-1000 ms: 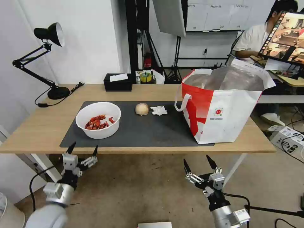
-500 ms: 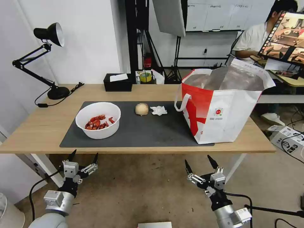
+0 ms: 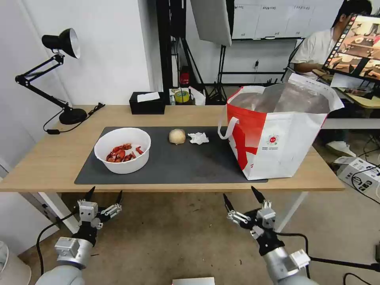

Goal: Pick up the trash from the table and place it into the takeout bag.

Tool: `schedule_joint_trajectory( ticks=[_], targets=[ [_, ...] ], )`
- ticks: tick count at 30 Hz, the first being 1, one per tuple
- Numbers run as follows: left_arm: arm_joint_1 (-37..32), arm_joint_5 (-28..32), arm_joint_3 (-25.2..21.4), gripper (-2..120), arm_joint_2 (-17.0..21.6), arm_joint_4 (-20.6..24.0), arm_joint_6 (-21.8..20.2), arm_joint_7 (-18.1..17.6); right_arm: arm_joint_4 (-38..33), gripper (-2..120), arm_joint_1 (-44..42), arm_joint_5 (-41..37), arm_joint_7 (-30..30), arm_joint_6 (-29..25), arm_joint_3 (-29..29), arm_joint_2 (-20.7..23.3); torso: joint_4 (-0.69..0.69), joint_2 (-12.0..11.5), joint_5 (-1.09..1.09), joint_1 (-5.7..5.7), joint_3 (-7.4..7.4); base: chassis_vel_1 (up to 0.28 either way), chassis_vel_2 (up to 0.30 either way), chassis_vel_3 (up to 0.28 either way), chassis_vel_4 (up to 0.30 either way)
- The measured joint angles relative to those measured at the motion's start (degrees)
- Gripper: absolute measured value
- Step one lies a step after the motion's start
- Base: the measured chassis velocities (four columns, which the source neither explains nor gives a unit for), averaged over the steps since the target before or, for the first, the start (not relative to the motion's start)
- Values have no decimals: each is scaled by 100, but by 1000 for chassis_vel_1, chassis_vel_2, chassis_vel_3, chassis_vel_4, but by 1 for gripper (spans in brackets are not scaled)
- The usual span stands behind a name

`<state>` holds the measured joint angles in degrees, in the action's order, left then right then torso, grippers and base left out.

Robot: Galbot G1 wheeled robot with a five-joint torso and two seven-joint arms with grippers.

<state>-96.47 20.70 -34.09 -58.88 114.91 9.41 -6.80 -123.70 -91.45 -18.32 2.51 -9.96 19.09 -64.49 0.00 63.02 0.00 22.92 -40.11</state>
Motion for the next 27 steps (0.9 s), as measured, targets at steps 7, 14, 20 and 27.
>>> schedule_joint_trajectory(
  ticks=[7, 14, 20, 27],
  targets=[
    [-89, -55, -51, 100, -112, 137, -48, -11, -59, 100, 1103, -562, -238, 479, -601, 594, 0, -1, 1, 0, 0, 0, 0, 0, 0],
    [-273, -179, -133, 100, -306, 257, -69, -18, 253, 100, 2224, -863, -732, 1035, -1268, 824, 0, -1, 1, 0, 0, 0, 0, 0, 0],
    [-365, -187, -258, 100, -351, 293, -74, -18, 834, 100, 3560, -1248, -1691, 1796, -2254, 568, 0, -1, 1, 0, -1, 0, 0, 0, 0],
    [-378, -126, -308, 100, -278, 225, -57, 2, 1789, 100, 5144, -2244, -3268, 2507, -3114, -88, 0, -1, 0, 0, 0, 0, 0, 0, 0]
  ],
)
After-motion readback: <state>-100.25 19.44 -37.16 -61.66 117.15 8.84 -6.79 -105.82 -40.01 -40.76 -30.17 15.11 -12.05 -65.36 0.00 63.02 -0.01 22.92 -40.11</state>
